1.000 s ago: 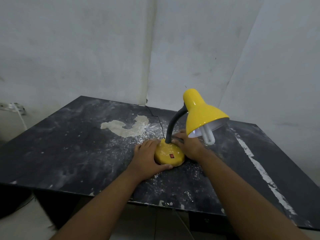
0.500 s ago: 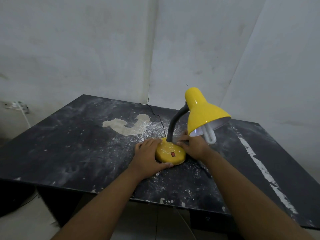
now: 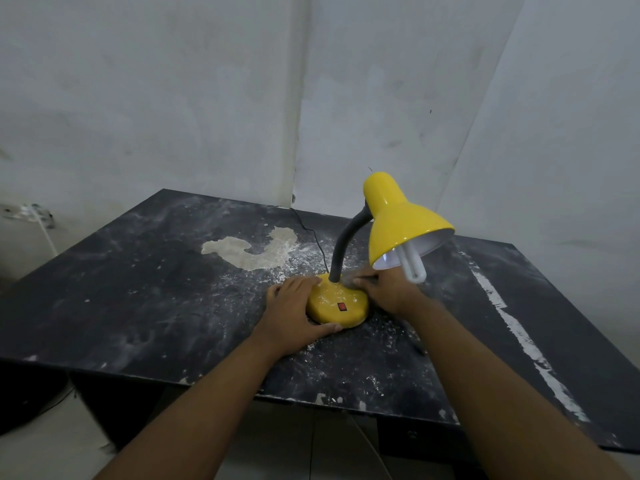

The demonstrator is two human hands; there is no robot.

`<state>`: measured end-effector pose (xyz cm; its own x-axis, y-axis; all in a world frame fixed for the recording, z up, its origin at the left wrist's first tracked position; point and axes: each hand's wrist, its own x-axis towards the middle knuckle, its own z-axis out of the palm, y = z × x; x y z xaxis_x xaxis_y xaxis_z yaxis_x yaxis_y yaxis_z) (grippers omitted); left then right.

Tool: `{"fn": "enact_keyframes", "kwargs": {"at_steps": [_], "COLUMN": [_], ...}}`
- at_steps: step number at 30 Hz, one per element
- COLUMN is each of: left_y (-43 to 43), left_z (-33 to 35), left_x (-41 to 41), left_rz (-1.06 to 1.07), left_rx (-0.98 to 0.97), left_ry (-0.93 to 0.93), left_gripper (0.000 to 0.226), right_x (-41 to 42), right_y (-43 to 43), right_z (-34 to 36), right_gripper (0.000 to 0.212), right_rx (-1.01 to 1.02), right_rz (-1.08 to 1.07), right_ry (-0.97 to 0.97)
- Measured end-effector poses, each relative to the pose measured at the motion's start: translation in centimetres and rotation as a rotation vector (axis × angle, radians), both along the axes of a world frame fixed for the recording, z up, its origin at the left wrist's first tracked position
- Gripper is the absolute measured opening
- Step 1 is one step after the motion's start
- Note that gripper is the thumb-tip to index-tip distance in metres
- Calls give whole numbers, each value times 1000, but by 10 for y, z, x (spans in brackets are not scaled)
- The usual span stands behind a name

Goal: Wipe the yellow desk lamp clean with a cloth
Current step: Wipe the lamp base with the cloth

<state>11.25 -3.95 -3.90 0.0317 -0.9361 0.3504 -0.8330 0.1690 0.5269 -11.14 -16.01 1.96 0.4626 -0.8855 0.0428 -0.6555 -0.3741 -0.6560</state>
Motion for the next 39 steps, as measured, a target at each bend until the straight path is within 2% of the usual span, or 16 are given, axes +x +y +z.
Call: {"fn": "enact_keyframes", "kwargs": {"at_steps": [2,4,8,11,15,17,19,21,23,25,27,31,35,39], "left_y": [0,0,0,0,1,2,2,2,2,2,2,4,3,2], "left_z": [0,-1,0,0,0,1,1,1,1,1,1,2,2,0], "left_x": [1,1,0,1,0,0,0,0,0,0,1,1,1,3], "left_rz": [0,-1,1,-5,4,3,0,-3,5,10,20,31,25,21], "left_rx": [-3,-7,-4,-8,-7,-6,-15,-20,-21,-22,-42,-47,-29,-43], "left_ry": [3,1,0,5,-7,-5,-2,1,-3,-7,3,29,40,36], "left_gripper": [105,104,104,104,104,103,103,102,102,102,101,101,102,102], "right_x": [4,-2,-9,-5,-19,-21,-24,-32,-38,-34,-30,-36,-30,-28], "right_y": [9,1,-8,6,1,5,6,3,0,9,14,10,16,7], "right_z": [2,-2,-3,-5,-4,-7,-10,-10,-6,-7,-16,-15,-19,-20], "right_gripper": [24,18,15,19,18,20,18,8,12,13,16,20,12,12], "right_rx": [-36,-15,-5,-47,40,-27,-64,35,57,-28,-89,60,-134,74], "right_rz": [82,82,-7,83,23,-39,50,102,36,-5,41,74,-52,40], "right_ry": [45,81,16,9,-70,-86,-66,-34,-91,-165,-133,-134,-205,-226]}}
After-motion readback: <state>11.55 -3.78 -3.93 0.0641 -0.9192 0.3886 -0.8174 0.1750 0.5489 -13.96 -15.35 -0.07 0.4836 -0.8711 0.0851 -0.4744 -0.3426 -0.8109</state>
